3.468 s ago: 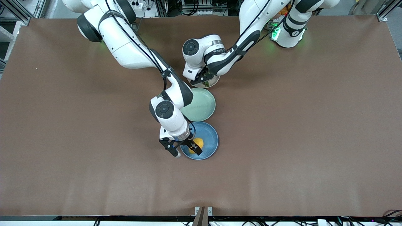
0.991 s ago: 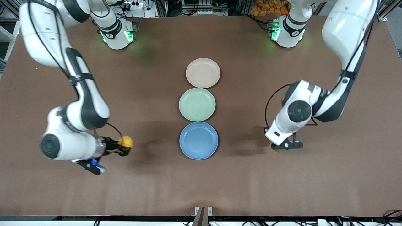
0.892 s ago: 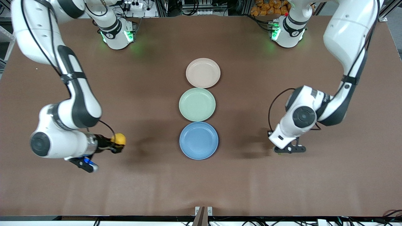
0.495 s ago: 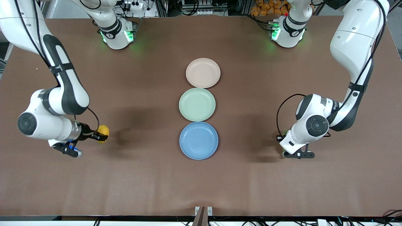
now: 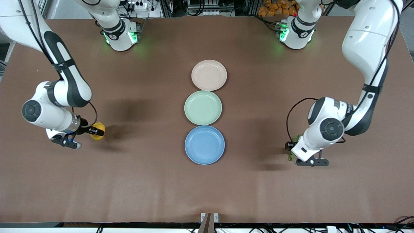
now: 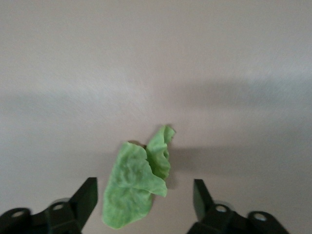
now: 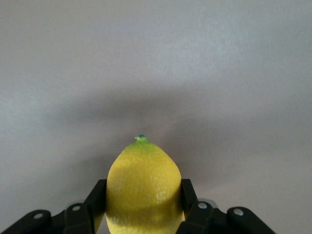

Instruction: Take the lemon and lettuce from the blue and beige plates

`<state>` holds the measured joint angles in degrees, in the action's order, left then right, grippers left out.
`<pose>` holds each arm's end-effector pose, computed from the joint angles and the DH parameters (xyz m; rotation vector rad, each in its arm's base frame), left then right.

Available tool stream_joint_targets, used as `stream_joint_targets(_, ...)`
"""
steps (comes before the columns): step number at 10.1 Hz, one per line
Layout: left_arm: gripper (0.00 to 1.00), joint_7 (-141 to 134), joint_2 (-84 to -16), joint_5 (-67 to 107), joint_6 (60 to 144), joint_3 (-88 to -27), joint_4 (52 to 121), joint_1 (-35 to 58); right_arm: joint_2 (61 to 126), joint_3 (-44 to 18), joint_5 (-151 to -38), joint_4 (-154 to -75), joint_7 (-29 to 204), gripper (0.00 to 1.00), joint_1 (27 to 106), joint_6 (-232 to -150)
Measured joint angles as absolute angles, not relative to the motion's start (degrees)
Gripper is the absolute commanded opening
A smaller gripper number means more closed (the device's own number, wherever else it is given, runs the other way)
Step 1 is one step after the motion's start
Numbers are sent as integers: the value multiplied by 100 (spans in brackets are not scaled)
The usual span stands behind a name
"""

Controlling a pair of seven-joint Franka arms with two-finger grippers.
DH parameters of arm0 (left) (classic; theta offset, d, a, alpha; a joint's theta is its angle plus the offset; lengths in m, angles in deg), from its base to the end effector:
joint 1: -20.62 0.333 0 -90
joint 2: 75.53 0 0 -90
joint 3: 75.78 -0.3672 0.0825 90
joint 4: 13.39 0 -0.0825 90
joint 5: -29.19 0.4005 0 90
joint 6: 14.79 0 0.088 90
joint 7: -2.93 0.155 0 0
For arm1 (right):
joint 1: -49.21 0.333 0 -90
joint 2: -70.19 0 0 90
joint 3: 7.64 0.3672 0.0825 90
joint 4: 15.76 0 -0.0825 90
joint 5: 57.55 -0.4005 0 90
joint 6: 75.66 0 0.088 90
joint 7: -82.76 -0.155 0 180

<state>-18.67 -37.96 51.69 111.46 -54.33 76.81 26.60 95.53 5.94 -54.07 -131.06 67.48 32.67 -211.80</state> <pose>0.7343 -0.1344 0.2618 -3.0592 0.0742 -0.0896 0.6254 -0.0372 0.2180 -3.0534 0.4487 0.1093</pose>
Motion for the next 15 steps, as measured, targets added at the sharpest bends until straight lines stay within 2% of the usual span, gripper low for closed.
stream_joint_targets(2, 100, -1400, -4386, 5139, 11039, -5432, 7641, 2698, 9547, 595, -5406, -13153, 6748, 100, 3251, -21191)
stream_joint_targets(5, 100, -705, -5311, 3930, 10609, -5417, 7643, 3150, 9523, 595, -5406, -13156, 6747, 100, 3213, -21185)
stream_joint_targets(7, 100, -389, -5784, 3727, 10156, -5411, 7648, 3326, 9462, 604, -5406, -13129, 6747, 100, 3211, -21038)
stream_joint_targets(12, 100, -134, -6735, 3357, 9153, -5511, 7681, 3242, 9030, 696, -5401, -11956, 6823, 100, 3220, -19347)
stream_joint_targets(15, 100, -128, -6937, 3196, 8903, -6380, 7706, 2478, 8799, 698, -5392, -10688, 7283, 100, 3218, -17874)
